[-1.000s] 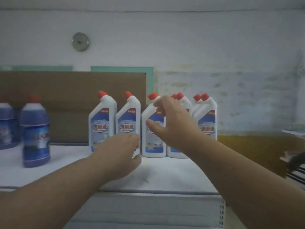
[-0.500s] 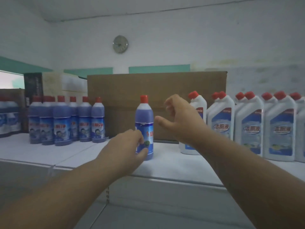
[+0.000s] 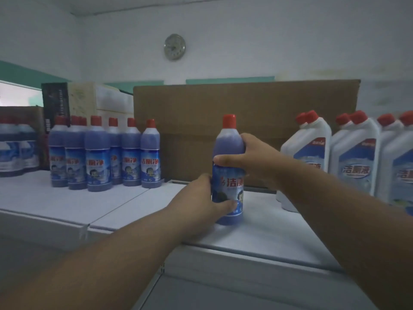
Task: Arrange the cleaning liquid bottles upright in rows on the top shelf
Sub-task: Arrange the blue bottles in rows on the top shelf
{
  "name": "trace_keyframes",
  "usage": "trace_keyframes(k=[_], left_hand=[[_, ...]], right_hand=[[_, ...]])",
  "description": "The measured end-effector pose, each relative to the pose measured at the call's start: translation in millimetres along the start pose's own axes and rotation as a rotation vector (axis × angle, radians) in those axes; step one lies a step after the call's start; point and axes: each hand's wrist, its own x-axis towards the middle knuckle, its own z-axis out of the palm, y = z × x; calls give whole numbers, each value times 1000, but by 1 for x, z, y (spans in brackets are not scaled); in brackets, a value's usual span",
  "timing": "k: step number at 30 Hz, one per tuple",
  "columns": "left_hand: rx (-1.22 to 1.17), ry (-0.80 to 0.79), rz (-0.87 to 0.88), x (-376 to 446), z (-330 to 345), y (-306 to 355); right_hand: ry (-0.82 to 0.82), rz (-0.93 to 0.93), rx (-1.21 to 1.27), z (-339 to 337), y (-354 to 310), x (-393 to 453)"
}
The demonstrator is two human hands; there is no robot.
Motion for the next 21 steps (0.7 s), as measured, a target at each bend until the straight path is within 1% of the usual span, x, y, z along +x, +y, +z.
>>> trace_keyframes(k=[2,5,8,11,14,16,21], left_hand=[[-34,-15,7,2,-2,-3],[-65,-30,14,5,-17,-13],[-74,-30,28,3,-45,-30],[-50,-30,37,3,-82,-60],[17,5,54,2,-120,-102],[107,9,66,2,-144,-134],[344,-68,84,7,-190,-208]], right_hand=[[9,0,53,6,1,5],[82,-39,-52,19,-16,8],[156,-95,-53,39,-40,18],[191,-117,-66,73,-65,34],[215,-137,-98,117,-91,55],[222,-135,-127,148,-106,74],[248,-45,-147,215,-124,120]])
